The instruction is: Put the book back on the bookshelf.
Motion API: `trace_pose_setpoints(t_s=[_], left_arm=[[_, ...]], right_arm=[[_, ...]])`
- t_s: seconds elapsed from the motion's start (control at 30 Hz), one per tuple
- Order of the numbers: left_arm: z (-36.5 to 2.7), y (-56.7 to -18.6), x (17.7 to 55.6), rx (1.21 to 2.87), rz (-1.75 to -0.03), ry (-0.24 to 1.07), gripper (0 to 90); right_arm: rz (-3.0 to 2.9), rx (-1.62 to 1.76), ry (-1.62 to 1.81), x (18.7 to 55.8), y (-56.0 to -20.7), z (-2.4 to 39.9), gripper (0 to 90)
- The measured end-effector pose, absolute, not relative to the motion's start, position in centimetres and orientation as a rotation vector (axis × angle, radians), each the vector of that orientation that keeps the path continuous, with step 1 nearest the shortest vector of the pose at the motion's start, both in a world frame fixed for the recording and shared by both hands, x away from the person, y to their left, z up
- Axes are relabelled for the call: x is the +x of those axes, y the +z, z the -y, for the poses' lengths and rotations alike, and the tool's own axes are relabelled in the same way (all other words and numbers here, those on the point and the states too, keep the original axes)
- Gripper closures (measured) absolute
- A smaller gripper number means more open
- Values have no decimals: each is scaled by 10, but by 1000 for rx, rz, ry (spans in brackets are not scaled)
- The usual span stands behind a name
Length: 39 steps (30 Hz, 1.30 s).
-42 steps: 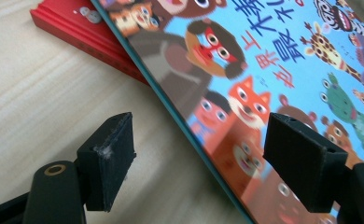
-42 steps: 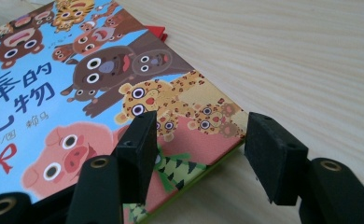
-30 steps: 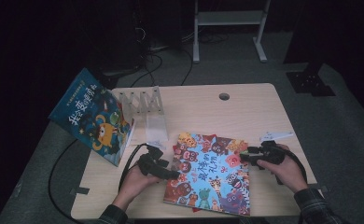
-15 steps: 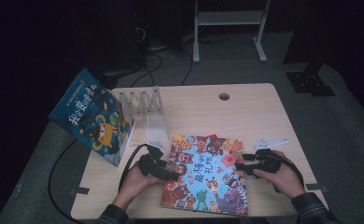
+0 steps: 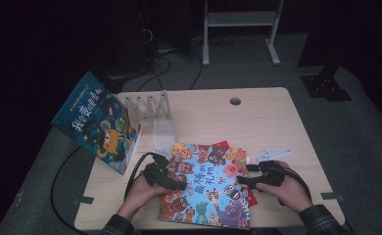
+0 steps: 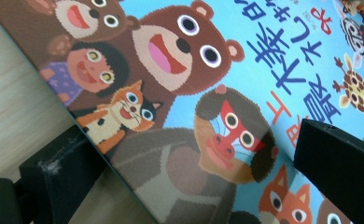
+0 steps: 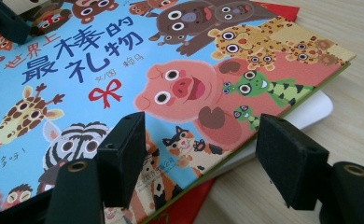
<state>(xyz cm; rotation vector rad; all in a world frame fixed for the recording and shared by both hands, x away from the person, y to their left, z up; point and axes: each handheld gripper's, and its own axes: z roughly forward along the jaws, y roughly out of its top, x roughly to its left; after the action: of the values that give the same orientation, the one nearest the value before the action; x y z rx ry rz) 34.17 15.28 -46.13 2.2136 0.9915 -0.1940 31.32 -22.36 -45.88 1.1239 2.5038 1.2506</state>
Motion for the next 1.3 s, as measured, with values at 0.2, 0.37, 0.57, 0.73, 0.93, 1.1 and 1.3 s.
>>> trace_pose_setpoints(t_s=[0.2,0.37,0.57,0.73,0.93,1.1,1.3], left_arm=[[-161,-461,342,2204,-1014,-183,14],[-162,-461,342,2199,-1020,-184,14],[-164,-460,346,2147,-1065,-253,18],[-163,-456,346,2155,-1063,-249,21],[-167,-444,345,2083,-1042,-243,21],[-165,-433,343,2076,-1019,-213,21],[-163,-420,344,2052,-980,-201,21]], right_arm=[[-2510,1099,1251,312,-459,214,314],[-2518,1089,1251,313,-459,212,310],[-2531,1075,1245,312,-459,209,256],[-2533,1071,1244,312,-459,209,253],[-2537,1085,1258,314,-459,211,244],[-2538,1109,1273,315,-459,212,236],[-2541,1142,1292,316,-458,213,224]])
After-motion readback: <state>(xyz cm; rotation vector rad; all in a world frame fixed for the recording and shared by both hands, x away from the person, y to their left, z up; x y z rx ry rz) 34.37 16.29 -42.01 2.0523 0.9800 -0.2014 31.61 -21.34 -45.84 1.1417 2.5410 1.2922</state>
